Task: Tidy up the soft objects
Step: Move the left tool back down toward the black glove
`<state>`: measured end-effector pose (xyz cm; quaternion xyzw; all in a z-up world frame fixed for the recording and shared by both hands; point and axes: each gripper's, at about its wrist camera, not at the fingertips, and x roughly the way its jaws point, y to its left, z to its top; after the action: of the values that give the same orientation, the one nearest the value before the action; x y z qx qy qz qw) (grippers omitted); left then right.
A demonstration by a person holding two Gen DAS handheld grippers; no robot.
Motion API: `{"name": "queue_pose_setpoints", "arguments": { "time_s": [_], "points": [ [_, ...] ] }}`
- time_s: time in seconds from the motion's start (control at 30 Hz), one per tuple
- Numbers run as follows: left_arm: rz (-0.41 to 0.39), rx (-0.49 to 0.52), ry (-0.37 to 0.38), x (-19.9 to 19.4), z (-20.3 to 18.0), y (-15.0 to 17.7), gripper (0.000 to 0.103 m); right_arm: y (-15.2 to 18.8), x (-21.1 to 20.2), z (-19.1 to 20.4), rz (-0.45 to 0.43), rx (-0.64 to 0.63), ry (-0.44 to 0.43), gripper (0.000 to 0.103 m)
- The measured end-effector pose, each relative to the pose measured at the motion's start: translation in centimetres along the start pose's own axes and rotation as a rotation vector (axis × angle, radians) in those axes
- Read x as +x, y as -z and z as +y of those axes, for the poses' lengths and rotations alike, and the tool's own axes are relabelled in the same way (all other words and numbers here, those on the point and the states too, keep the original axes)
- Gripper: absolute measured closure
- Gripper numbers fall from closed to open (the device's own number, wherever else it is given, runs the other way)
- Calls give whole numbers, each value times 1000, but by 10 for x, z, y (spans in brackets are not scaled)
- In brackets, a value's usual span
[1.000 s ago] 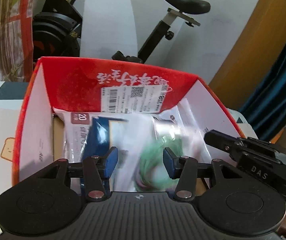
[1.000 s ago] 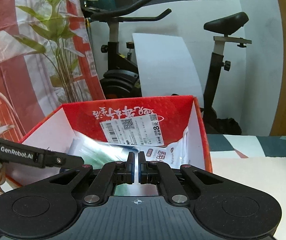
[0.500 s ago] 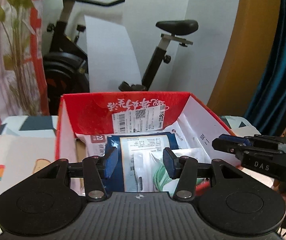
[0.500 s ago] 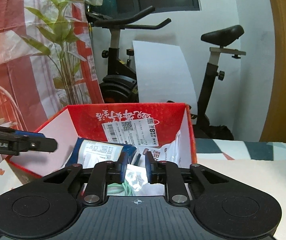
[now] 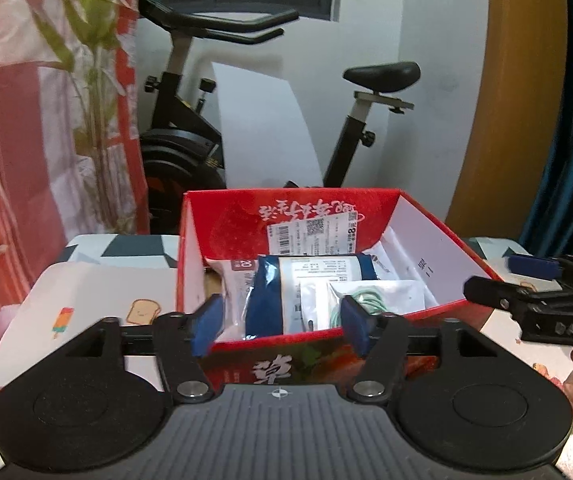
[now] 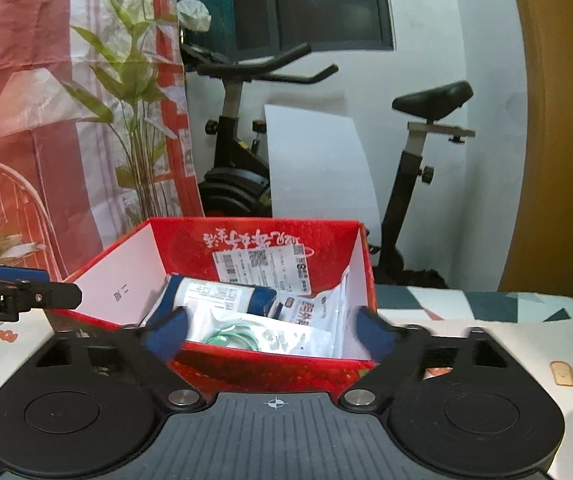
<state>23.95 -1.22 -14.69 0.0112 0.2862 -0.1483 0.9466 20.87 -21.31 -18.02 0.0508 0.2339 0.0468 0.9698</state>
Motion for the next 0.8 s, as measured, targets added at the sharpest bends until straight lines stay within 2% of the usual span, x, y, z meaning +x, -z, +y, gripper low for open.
{"name": "queue_pose_setpoints", "arguments": {
  "time_s": [0.03, 0.1, 0.37, 0.8],
  "points": [
    [-8, -2, -9, -4, 0, 2, 14, 1, -4, 2, -9, -3, 4, 2],
    [-28, -9, -39, -11, 0, 8, 2, 2, -12, 6, -37, -11, 9, 0],
    [3, -42, -57, -25, 6, 29, 0, 11, -36, 19, -63, -14, 22, 0],
    [63, -99, -115, -49, 10, 90, 0, 78, -57, 29, 46, 112, 46, 0]
  ]
}}
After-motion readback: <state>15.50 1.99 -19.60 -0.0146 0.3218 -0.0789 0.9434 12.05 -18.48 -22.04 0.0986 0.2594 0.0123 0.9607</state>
